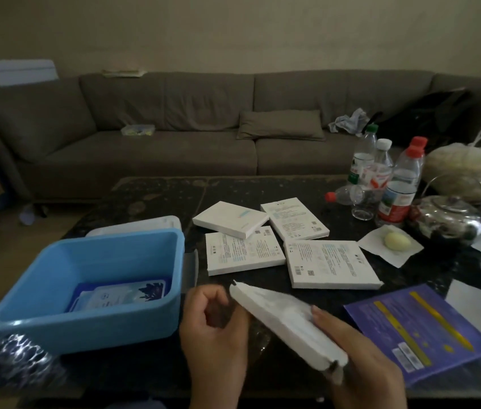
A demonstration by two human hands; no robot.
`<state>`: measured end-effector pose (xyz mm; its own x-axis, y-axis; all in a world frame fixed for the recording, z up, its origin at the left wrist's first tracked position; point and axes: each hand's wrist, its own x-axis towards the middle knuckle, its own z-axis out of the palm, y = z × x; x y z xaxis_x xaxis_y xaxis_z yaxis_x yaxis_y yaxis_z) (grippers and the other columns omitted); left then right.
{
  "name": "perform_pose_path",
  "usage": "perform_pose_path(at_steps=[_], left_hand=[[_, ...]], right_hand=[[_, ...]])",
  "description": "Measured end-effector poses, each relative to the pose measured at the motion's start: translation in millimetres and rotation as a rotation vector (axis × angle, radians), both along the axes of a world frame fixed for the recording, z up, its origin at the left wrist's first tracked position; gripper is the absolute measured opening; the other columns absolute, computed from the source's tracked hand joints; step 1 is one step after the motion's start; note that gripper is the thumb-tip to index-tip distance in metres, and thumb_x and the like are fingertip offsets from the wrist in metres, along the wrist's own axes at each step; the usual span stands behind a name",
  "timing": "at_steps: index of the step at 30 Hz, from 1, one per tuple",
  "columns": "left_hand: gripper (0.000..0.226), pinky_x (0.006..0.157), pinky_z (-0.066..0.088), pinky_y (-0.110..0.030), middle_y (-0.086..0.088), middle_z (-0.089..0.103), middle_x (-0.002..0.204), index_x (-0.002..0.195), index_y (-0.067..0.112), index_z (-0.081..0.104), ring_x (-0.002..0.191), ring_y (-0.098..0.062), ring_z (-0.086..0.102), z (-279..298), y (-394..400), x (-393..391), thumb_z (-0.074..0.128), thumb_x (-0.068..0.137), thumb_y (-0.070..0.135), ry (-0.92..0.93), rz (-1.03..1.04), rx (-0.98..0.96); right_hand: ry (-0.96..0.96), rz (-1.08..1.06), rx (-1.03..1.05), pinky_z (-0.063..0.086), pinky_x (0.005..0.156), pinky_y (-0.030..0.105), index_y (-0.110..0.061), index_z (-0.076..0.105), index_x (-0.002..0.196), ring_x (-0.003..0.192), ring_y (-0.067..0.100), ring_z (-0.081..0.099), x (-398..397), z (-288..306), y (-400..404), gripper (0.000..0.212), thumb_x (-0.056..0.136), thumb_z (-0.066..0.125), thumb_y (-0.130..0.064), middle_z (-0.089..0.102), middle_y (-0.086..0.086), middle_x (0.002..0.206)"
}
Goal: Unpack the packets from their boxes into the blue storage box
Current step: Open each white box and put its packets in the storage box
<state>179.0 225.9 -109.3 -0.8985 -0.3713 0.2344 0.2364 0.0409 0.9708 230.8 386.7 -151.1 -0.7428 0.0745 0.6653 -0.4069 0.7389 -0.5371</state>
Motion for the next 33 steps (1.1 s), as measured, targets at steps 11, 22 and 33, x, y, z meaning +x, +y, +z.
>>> perform_pose_path(at_steps=[11, 22, 33], left_hand=[[0.026, 0.048, 0.046, -0.015, 0.002, 0.069, 0.053, 0.065, 0.012, 0.076, 0.049, 0.002, 0.061, -35, -20, 22, 0.072, 0.075, -0.012, -0.283, -0.222, -0.118], [0.014, 0.065, 0.054, -0.017, 0.014, 0.076, 0.081, 0.082, 0.021, 0.074, 0.079, 0.000, 0.070, -54, -39, 8, 0.069, 0.084, 0.009, -0.474, -0.462, -0.351], [0.017, 0.068, 0.055, -0.018, 0.010, 0.076, 0.081, 0.083, 0.016, 0.078, 0.078, -0.001, 0.070, -45, -43, -2, 0.065, 0.086, 0.007, -0.491, -0.536, -0.452]], right_hand=[[0.129, -0.120, 0.422, 0.056, 0.074, 0.032, -0.022, 0.074, 0.111, 0.105, 0.015, 0.068, -11, -45, -13, 0.046, 0.095, 0.031, -0.018, 0.069, -0.006, 0.119], [0.125, -0.114, 0.544, 0.059, 0.072, 0.041, -0.020, 0.076, 0.108, 0.103, 0.024, 0.069, -13, -66, -20, 0.051, 0.097, 0.026, -0.025, 0.070, -0.002, 0.117], [0.025, -0.097, 0.523, 0.060, 0.075, 0.042, -0.022, 0.073, 0.113, 0.108, 0.023, 0.066, -10, -57, -18, 0.047, 0.098, 0.030, -0.029, 0.068, -0.004, 0.121]])
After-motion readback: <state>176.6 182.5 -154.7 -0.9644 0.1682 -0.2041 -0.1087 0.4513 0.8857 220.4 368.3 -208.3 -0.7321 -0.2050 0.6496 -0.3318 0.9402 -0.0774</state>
